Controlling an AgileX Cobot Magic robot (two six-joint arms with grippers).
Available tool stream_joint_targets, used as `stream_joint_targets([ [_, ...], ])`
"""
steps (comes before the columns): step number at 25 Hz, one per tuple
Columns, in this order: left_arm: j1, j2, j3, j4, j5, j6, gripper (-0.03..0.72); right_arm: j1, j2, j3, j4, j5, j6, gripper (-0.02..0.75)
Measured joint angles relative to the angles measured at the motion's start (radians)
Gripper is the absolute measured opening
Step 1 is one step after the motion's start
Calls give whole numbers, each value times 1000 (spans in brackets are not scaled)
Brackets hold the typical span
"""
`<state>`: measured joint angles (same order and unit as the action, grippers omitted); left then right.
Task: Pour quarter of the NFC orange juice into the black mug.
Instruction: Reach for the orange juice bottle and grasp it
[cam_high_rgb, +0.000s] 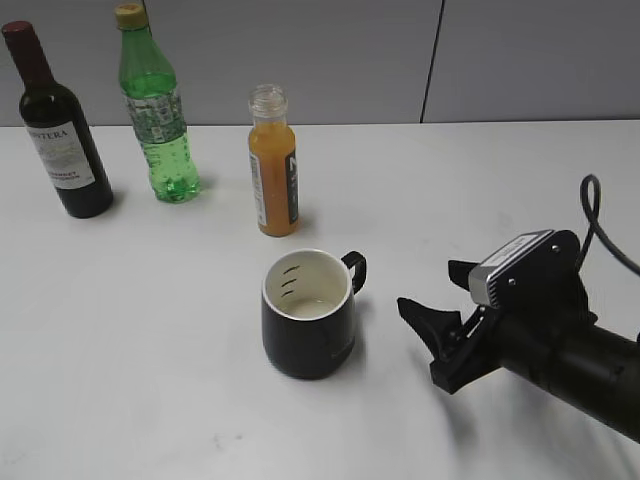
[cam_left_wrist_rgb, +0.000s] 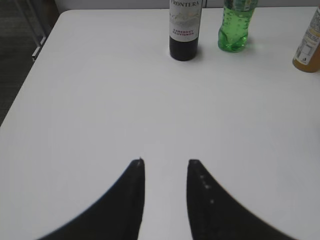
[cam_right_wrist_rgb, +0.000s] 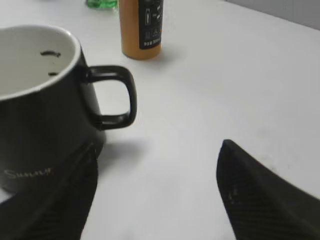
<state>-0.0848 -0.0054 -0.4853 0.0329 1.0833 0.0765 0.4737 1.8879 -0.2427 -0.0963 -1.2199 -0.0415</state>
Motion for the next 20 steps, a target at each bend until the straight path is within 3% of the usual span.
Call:
stream_joint_targets([
  [13, 0, 0, 0, 0, 0, 0, 232, 0, -342, -126, 0, 54, -2, 563],
  [15, 0, 0, 0, 0, 0, 0, 232, 0, -397, -175, -3, 183, -2, 563],
  [20, 0, 0, 0, 0, 0, 0, 232, 0, -528, -338, -6, 783, -3, 563],
])
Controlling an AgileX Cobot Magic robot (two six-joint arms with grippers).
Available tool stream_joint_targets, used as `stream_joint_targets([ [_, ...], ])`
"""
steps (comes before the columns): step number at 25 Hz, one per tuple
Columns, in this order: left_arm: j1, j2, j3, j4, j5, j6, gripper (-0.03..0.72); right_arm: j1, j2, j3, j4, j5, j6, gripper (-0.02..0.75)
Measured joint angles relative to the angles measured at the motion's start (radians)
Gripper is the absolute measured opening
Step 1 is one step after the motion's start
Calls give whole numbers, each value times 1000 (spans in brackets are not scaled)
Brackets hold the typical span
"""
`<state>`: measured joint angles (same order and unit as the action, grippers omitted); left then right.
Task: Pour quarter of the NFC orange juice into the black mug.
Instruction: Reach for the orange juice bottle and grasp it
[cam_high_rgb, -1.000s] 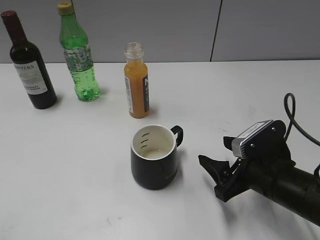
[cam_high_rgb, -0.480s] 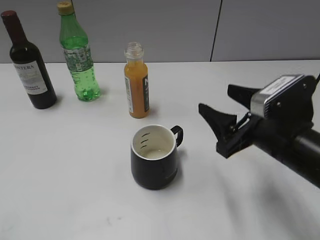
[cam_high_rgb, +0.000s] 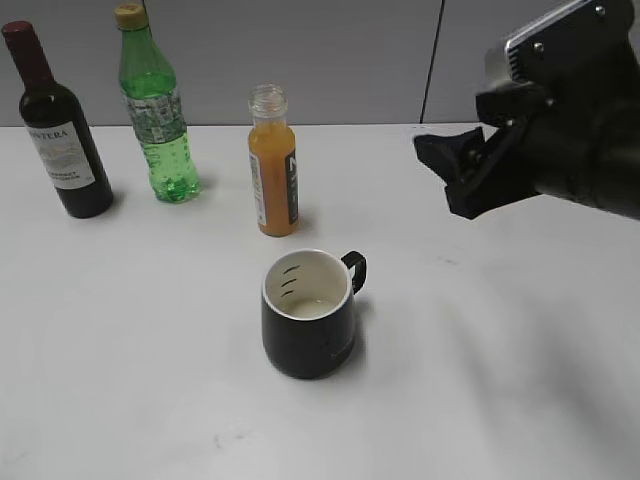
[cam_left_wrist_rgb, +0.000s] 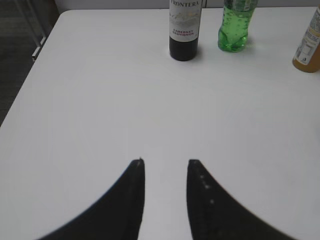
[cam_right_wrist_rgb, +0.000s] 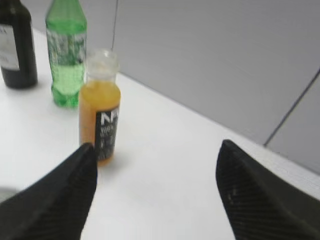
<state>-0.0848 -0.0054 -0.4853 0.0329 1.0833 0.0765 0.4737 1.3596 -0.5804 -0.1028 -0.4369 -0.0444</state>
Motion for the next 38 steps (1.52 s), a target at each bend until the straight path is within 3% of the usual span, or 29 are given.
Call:
stream_joint_targets([
  [7, 0, 0, 0, 0, 0, 0, 232, 0, -136, -157, -1, 830, -31, 563],
  [12, 0, 0, 0, 0, 0, 0, 232, 0, -244, -168, 7, 1176, -48, 563],
  [19, 0, 0, 0, 0, 0, 0, 232, -35, -510, -155, 47, 1355, -51, 563],
  [28, 0, 0, 0, 0, 0, 0, 232, -337, -897, -29, 103, 1436, -51, 563],
  [38, 0, 0, 0, 0, 0, 0, 232, -480, -1256, 116, 136, 1393, -75, 563],
])
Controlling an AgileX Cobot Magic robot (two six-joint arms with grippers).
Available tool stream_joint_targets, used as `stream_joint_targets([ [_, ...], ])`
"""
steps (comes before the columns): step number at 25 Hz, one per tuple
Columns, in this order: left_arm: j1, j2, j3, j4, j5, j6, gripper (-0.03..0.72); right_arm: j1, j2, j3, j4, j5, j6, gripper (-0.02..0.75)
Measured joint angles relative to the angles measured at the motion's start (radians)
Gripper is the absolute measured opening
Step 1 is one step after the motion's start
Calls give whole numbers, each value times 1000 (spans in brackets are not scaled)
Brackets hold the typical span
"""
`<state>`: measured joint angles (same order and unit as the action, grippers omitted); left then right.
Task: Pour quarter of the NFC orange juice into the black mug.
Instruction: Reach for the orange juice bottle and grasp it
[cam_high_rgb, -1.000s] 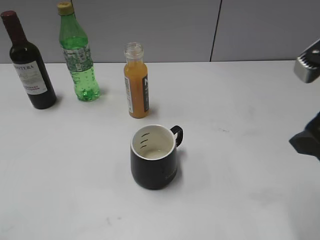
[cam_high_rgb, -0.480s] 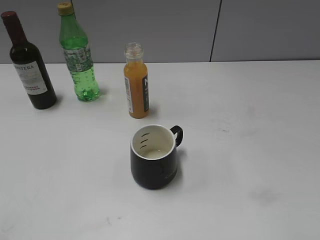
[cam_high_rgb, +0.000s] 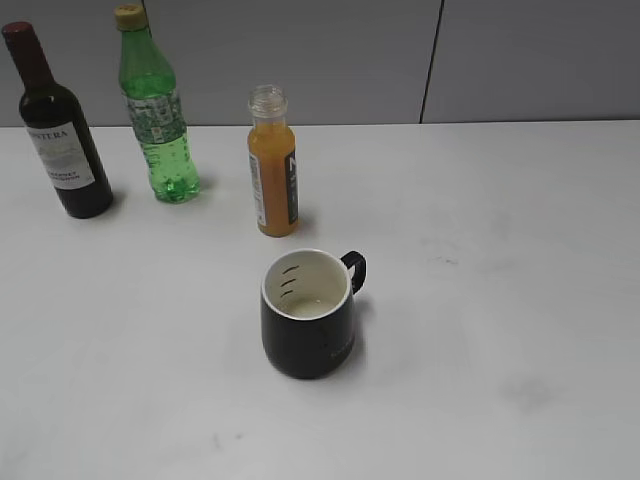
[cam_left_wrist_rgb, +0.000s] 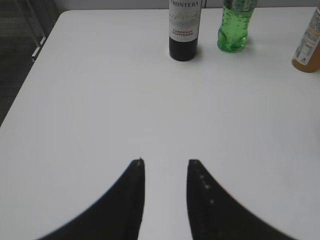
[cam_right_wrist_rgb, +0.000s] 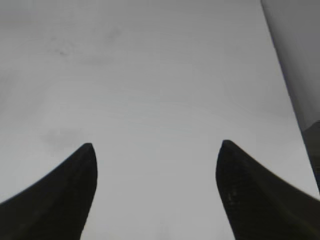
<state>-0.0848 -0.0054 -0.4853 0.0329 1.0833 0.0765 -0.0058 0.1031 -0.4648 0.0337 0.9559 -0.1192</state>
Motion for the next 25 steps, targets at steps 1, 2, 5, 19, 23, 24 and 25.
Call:
stream_joint_targets([
  [1, 0, 0, 0, 0, 0, 0, 232, -12, -26, 11, 0, -12, -5, 563],
  [2, 0, 0, 0, 0, 0, 0, 232, -25, -55, 23, 7, -18, -7, 563],
  [5, 0, 0, 0, 0, 0, 0, 232, -53, -102, 50, 30, -14, -11, 563],
  [19, 0, 0, 0, 0, 0, 0, 232, -62, -106, 52, 36, -15, -11, 559],
  [23, 0, 0, 0, 0, 0, 0, 232, -62, -106, 52, 36, -15, -11, 536],
  [24, 0, 0, 0, 0, 0, 0, 232, -62, -106, 52, 36, -15, -11, 530],
  [25, 0, 0, 0, 0, 0, 0, 232, -62, -106, 52, 36, -15, -11, 524],
])
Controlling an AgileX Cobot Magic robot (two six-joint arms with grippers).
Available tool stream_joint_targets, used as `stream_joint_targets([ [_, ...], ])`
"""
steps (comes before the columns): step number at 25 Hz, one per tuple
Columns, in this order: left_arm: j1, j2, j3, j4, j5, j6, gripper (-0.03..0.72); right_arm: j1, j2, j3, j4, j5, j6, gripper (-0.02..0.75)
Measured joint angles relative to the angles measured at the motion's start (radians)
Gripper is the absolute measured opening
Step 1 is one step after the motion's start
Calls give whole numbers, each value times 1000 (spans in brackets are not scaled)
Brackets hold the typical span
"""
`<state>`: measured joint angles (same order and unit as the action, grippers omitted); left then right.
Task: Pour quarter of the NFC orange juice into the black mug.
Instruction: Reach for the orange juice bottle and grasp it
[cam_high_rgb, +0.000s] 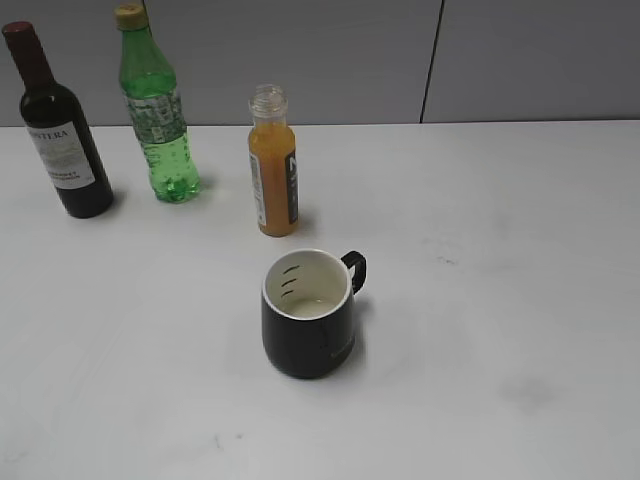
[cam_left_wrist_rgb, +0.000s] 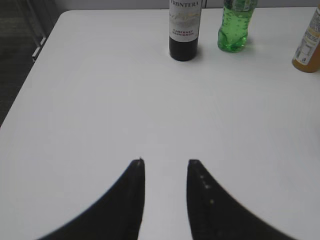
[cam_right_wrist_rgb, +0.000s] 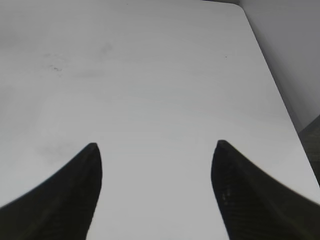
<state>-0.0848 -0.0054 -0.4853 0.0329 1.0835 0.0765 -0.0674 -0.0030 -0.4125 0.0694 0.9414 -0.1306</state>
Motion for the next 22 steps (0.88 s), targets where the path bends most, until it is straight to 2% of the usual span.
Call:
stream_joint_targets([
  [22, 0, 0, 0, 0, 0, 0, 242, -1, -1, 0, 0, 0, -2, 514],
])
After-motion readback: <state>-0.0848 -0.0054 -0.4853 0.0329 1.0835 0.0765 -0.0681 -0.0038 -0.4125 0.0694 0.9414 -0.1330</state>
